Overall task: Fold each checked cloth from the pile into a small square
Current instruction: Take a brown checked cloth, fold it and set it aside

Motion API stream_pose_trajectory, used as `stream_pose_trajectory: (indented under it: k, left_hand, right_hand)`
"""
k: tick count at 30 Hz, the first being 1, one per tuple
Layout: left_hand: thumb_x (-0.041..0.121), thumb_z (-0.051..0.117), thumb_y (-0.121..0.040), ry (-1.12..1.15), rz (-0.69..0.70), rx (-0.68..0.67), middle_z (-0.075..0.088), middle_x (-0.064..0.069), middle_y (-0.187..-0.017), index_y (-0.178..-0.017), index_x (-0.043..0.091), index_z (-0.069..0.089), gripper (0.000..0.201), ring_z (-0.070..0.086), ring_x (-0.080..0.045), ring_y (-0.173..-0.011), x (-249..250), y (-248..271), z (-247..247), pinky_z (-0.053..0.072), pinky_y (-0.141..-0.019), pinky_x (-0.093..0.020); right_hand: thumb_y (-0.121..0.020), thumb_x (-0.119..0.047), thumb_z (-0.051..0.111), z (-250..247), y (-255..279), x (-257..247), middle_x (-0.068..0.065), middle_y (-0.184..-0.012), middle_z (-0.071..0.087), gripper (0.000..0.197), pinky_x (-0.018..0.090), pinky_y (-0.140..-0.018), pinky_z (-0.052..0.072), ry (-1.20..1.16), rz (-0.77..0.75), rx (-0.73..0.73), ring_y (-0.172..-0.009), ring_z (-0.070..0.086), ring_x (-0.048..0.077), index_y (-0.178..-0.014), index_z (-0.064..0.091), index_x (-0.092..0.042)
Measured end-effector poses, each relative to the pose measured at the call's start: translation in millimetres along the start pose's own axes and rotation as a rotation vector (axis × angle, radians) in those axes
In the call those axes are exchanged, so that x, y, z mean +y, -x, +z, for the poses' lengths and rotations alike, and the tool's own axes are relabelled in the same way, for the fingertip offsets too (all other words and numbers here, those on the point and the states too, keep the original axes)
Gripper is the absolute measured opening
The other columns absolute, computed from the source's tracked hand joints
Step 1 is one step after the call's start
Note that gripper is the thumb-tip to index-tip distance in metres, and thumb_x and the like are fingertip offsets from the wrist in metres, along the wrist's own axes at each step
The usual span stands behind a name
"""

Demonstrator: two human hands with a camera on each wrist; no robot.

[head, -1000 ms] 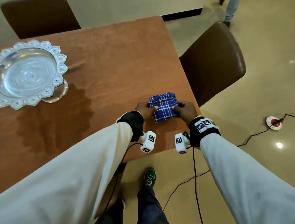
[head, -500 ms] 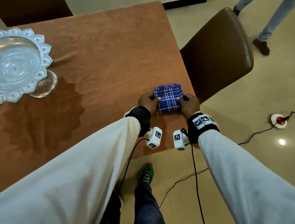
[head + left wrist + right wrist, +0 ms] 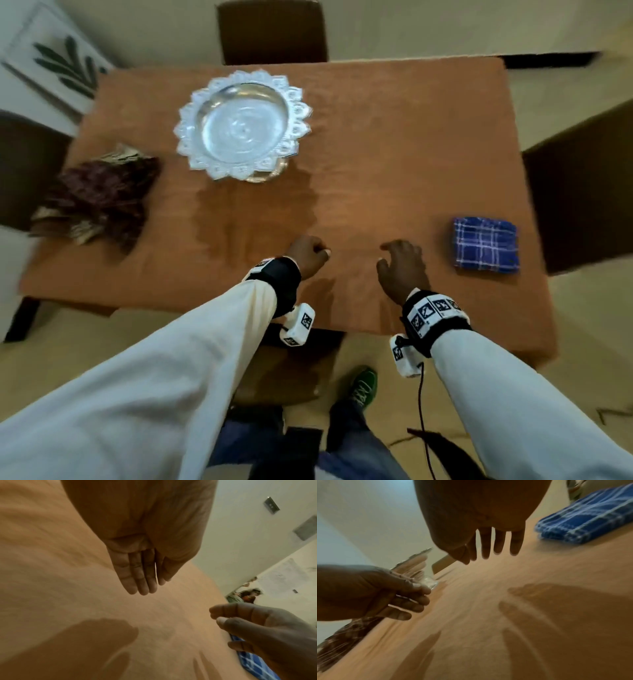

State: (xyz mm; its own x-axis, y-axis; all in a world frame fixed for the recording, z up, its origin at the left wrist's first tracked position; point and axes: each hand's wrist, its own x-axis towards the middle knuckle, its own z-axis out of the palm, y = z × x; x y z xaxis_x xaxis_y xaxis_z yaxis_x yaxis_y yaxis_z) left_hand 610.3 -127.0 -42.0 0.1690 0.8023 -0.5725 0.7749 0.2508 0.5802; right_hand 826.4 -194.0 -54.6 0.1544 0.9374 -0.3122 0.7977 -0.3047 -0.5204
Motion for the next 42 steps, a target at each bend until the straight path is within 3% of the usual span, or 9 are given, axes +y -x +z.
stream_pose_trajectory:
  k: [5,11,15,20,25,28,31,37,42]
  left_hand:
    - [0.024,0.058,-0.095,0.041,-0.193,0.18,0.072,-0.012,-0.105,-0.104,0.009,0.072,0.022,0.067,-0.029,-0.095,-136,58,-117,0.053,-0.083,-0.035]
    - [0.024,0.058,-0.095,0.005,-0.284,0.337,0.071,-0.011,-0.104,-0.099,0.008,0.073,0.022,0.063,-0.03,-0.1,-278,89,-221,0.048,-0.086,-0.033]
    - [0.024,0.051,-0.096,-0.023,-0.35,0.422,0.068,-0.018,-0.092,-0.09,0.004,0.068,0.027,0.061,-0.037,-0.086,-341,71,-294,0.047,-0.073,-0.036]
    - [0.033,0.057,-0.092,0.072,-0.354,0.499,0.068,-0.014,-0.101,-0.1,0.012,0.064,0.023,0.062,-0.035,-0.09,-358,31,-361,0.047,-0.073,-0.035]
    - [0.032,0.074,-0.084,0.267,-0.372,0.413,0.063,-0.012,-0.123,-0.124,0.005,0.054,0.052,0.06,-0.033,-0.113,-362,1,-377,0.049,-0.094,-0.041]
    - [0.022,0.077,-0.079,0.437,-0.388,0.386,0.07,-0.013,-0.108,-0.111,0.01,0.06,0.038,0.069,-0.03,-0.094,-374,-7,-378,0.057,-0.087,-0.043]
    - [0.009,0.072,-0.084,0.569,-0.234,0.5,0.069,-0.003,-0.083,-0.093,0.012,0.064,0.012,0.069,-0.023,-0.072,-370,6,-384,0.061,-0.072,-0.043]
    - [-0.005,0.056,-0.09,0.594,0.115,0.476,0.07,0.002,-0.11,-0.107,0.012,0.074,0.03,0.068,-0.001,-0.089,-348,47,-415,0.058,-0.08,-0.024]
    - [0.001,0.068,-0.085,0.457,0.267,0.61,0.068,0.005,-0.105,-0.102,0.011,0.074,0.021,0.063,-0.002,-0.098,-333,64,-444,0.049,-0.086,-0.01]
  right_hand:
    - [-0.096,-0.028,0.049,72,-9,-140,0.006,-0.135,0.051,0.033,0.046,-0.105,0.04,0.087,-0.222,-0.321,-0.128,0.041,0.029,-0.126,0.058,-0.02]
    - [-0.095,-0.026,0.051,165,-25,-286,0.011,-0.126,0.06,0.032,0.037,-0.093,0.048,0.203,-0.361,-0.416,-0.111,0.057,0.03,-0.121,0.064,-0.013]
    - [-0.095,-0.023,0.054,231,-34,-375,0.012,-0.138,0.056,0.038,0.034,-0.102,0.042,0.201,-0.33,-0.39,-0.123,0.053,0.029,-0.131,0.058,-0.013]
    - [-0.092,-0.027,0.054,273,-43,-442,0.006,-0.153,0.035,0.058,0.046,-0.107,0.04,0.426,-0.328,-0.475,-0.132,0.042,0.036,-0.148,0.038,-0.028]
    - [-0.083,-0.03,0.058,291,-47,-455,0.003,-0.149,0.031,0.055,0.047,-0.101,0.045,0.58,-0.276,-0.528,-0.127,0.038,0.036,-0.137,0.051,-0.035]
    - [-0.08,-0.038,0.061,291,-50,-461,0.004,-0.145,0.038,0.055,0.047,-0.099,0.046,0.534,-0.223,-0.55,-0.126,0.039,0.036,-0.134,0.054,-0.034]
    - [-0.083,-0.043,0.067,291,-51,-472,0.01,-0.152,0.038,0.079,0.045,-0.104,0.044,0.389,-0.178,-0.508,-0.132,0.042,0.036,-0.15,0.032,-0.021]
    - [-0.079,-0.034,0.078,295,-30,-528,0.002,-0.164,0.006,0.112,0.051,-0.111,0.036,0.112,-0.413,-0.269,-0.145,0.02,0.032,-0.155,-0.004,-0.029]
    - [-0.091,-0.012,0.061,271,-34,-545,0.007,-0.133,0.054,0.041,0.043,-0.098,0.046,-0.111,-0.48,0.072,-0.12,0.047,0.028,-0.131,0.056,-0.014]
